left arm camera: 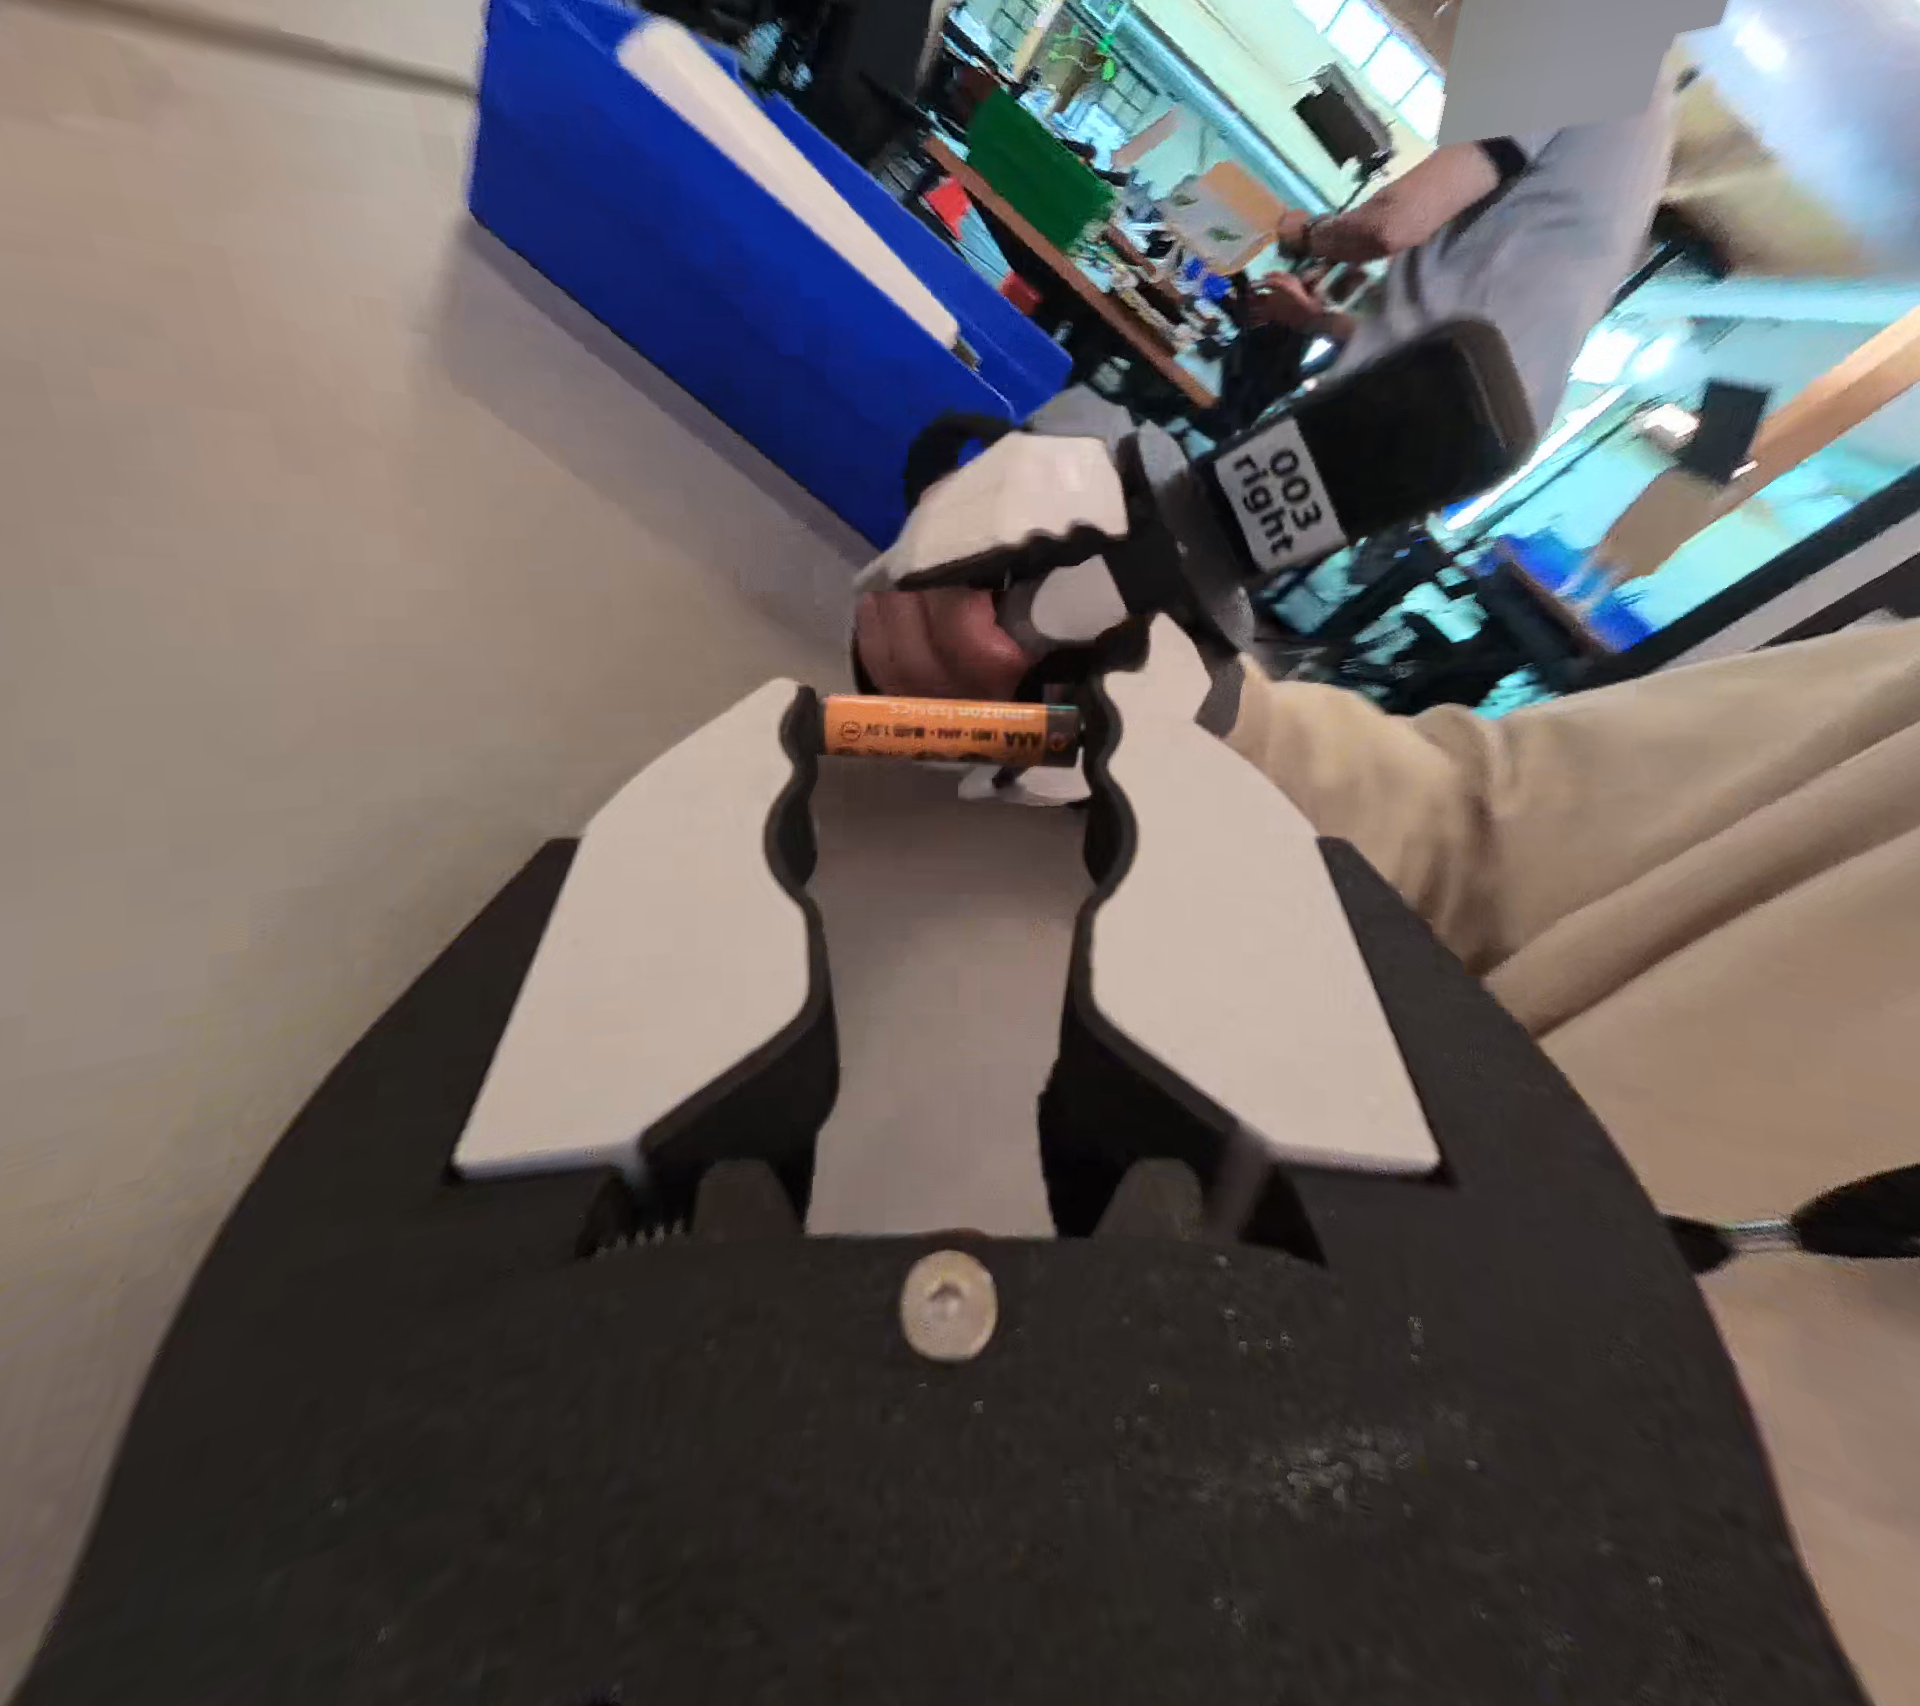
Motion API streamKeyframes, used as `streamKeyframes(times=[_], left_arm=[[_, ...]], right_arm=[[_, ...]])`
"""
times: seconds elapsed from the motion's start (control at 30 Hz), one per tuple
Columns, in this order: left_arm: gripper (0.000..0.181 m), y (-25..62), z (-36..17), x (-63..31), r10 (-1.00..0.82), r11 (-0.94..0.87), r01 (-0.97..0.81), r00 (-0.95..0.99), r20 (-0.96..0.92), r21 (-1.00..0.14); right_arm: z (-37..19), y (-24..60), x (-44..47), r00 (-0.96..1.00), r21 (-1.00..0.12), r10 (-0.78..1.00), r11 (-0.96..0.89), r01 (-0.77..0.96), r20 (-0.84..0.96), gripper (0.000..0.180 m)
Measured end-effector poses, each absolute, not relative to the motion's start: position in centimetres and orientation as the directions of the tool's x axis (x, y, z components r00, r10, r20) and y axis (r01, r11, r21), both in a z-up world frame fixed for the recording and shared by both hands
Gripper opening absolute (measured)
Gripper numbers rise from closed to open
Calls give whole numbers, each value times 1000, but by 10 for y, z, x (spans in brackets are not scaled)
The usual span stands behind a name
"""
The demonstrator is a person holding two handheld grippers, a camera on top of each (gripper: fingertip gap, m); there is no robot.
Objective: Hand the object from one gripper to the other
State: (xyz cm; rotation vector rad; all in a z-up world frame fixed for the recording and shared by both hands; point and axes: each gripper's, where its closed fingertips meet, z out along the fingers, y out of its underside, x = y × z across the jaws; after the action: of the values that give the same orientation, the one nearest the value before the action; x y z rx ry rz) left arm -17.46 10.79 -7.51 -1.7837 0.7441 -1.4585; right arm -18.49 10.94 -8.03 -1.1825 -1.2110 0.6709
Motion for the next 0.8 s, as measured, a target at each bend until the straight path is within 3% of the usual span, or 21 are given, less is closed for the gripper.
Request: streamKeyframes(times=[0.23,0.33,0.53,0.67,0.8], left_arm=[[48,93,-74,-160,-606,-795,22,4,795,-606],[48,91,-79,-158,-565,-825,3,-20,825,-565],[48,94,-82,-160,-561,-827,2,-35,827,-562],[61,110,-81,-175,-679,-730,39,82,730,-683],[59,120,-86,-186,-780,-606,-9,204,592,-796]], right_arm=[[-84,98,-196,246,-897,866,392,204,435,26],[-79,93,-195,232,-882,853,433,184,467,12],[-82,96,-196,231,-873,845,439,213,482,10],[-74,102,-190,257,-945,911,299,132,324,10],[-69,120,-179,227,-990,964,-137,-16,-137,11]])
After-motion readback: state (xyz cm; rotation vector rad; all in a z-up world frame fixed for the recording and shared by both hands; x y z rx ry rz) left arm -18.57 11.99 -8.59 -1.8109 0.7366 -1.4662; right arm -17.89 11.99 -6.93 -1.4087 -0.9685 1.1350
